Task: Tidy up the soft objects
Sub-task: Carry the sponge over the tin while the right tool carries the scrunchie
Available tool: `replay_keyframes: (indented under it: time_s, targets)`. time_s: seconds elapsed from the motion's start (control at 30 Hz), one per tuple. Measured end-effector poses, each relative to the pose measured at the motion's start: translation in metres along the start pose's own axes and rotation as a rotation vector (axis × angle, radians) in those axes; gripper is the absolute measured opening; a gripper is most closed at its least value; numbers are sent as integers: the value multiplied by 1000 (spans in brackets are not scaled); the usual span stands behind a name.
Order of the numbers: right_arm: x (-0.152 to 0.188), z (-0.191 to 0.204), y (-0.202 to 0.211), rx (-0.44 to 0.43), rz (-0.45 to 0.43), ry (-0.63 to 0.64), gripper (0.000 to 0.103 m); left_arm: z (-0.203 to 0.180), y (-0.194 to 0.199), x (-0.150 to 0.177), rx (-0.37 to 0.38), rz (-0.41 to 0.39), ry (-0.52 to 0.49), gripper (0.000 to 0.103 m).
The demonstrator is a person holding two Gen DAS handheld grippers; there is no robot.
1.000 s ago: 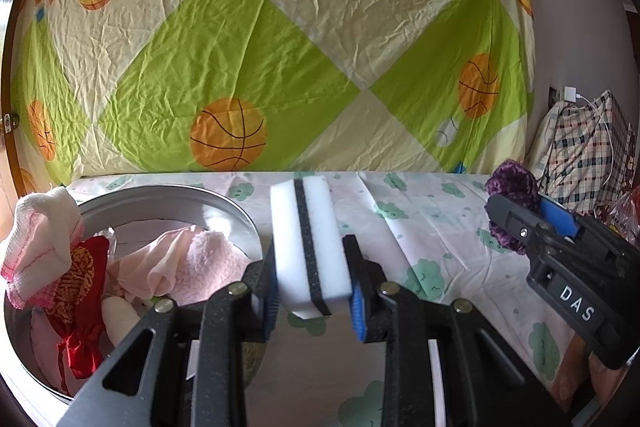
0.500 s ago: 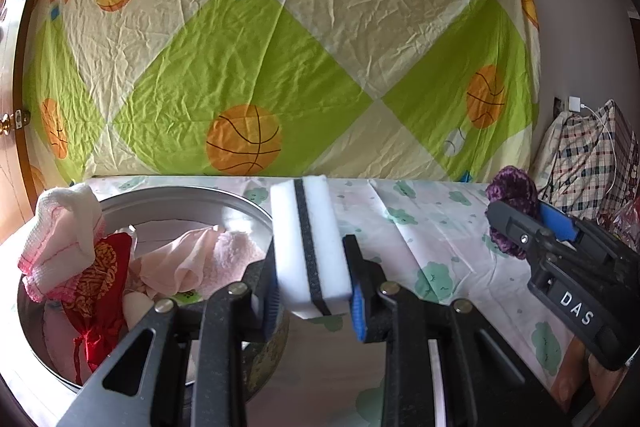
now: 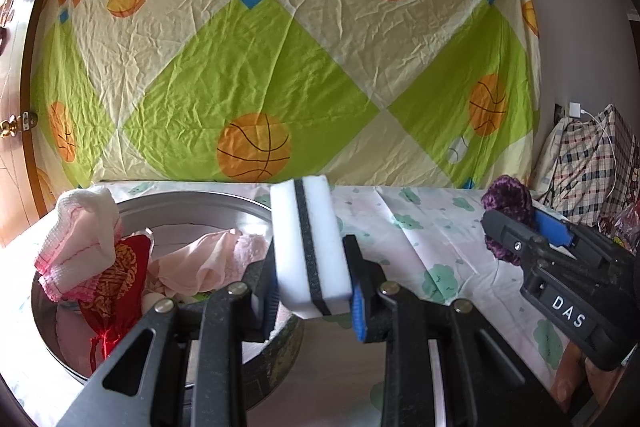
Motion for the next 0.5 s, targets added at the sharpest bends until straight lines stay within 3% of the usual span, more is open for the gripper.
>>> replay_keyframes:
  time_s: [0.5]
  targets:
    - [1,15,6,-31,0,-1,46,15,12,0,1,-25,25,28]
Point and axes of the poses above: each gripper's, at about its wrist camera, not at the fingertips, and y roughly against the way its jaws point, z to its left, x to its underside, the point moved 1 cm from there along -y, roughly the way its jaws point, and after that the axes turned 10 degrees about x, right-handed, at the moved point
